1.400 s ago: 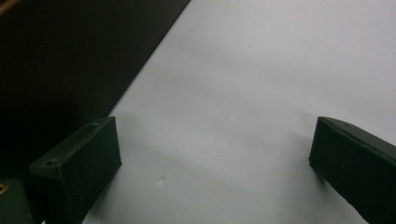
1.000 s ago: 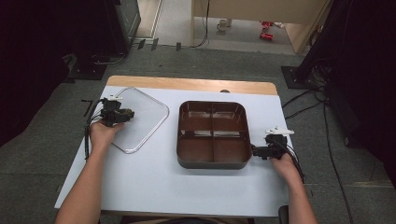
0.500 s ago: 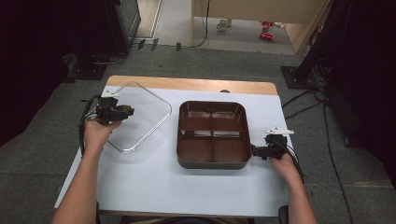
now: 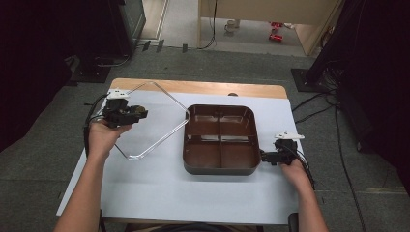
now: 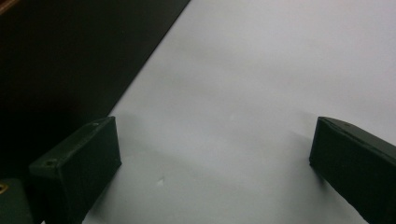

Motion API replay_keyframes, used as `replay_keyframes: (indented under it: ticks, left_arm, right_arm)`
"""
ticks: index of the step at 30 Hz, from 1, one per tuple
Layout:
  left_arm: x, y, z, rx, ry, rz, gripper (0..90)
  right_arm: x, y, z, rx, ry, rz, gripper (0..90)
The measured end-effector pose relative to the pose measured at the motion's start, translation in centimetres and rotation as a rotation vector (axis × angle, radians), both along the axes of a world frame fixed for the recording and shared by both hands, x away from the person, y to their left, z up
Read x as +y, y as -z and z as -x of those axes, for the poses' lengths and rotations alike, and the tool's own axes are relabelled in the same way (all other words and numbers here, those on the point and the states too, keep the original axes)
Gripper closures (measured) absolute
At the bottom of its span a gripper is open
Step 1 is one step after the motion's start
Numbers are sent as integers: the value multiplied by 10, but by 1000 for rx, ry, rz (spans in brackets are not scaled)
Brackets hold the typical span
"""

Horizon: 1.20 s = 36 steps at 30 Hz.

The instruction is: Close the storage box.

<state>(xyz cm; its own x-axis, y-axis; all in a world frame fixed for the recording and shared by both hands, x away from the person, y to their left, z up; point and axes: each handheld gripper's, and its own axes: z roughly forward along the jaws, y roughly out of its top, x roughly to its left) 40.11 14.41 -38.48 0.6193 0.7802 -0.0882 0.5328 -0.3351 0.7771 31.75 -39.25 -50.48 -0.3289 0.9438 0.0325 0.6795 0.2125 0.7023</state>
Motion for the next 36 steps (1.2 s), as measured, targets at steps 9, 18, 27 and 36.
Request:
replay_keyframes:
  ticks: [9,18,27,36]
  left_arm:
    - [-46,-5,6,-31,134,10,594]
    - [-80,1,4,-28,214,-14,594]
    - [-117,8,4,-32,341,2,594]
    - [-158,8,7,-43,458,-6,594]
  right_arm:
    - [0,0,0,1,-1,0,12]
    - [0,0,0,1,-2,0,12]
    - [0,0,0,-1,-2,2,12]
    - [0,0,0,0,-1,1,13]
